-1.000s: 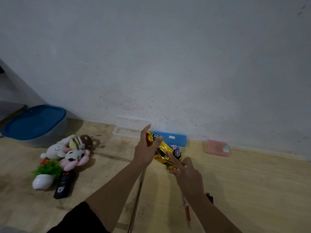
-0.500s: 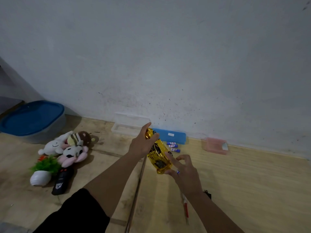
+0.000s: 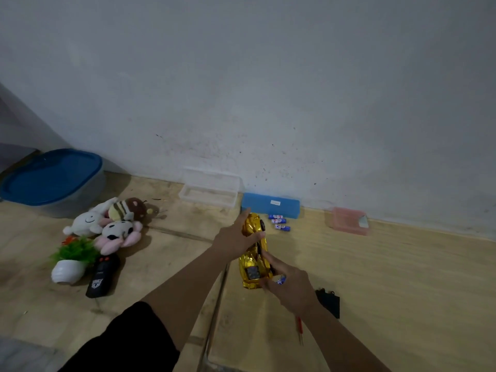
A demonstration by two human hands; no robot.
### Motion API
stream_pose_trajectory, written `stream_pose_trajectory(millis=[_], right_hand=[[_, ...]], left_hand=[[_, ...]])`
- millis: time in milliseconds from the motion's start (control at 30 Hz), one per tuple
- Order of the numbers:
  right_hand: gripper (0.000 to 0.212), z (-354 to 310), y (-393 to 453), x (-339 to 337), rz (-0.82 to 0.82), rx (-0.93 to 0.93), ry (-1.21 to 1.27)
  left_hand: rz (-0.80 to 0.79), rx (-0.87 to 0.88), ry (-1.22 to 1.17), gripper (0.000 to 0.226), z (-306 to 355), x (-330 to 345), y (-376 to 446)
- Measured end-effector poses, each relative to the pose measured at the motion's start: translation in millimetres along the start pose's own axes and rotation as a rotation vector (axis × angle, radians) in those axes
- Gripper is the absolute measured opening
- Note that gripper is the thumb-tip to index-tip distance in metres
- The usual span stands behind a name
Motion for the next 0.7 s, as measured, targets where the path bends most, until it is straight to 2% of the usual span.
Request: stream_pose_trajectory(millis=[133, 333, 533, 700], right_hand=[[0.066, 21.1, -22.4, 20.7, -0.051, 0.086, 0.077], [0.067, 41.8, -40.5, 35.9, -0.084, 0.162, 0.101], [0.07, 43.0, -47.1, 46.0, -0.218, 0.273, 0.084], [0.073, 37.5, -44.5, 31.3, -0.117, 0.272, 0.041]], left_hand=[[-0.052, -0.041, 0.048, 0.083, -26.7, 28.5, 0.6], [-0.042, -0.129, 0.193, 0.078, -52.9, 51.2, 6.4], [-0.05, -0.156, 0.314, 0.077, -66.3, 65.3, 6.2], [-0.066, -0.11, 0.389, 0.078, -62.7, 65.1, 7.3]])
Point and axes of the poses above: each hand's wrist, its own y-axis towards the middle knuckle, its own x-axis out of the palm, z = x × y, the point moved 8 cm from there along y, towards the middle knuckle, and after that the axes turned 14 degrees about -x, right-handed, at the moved point
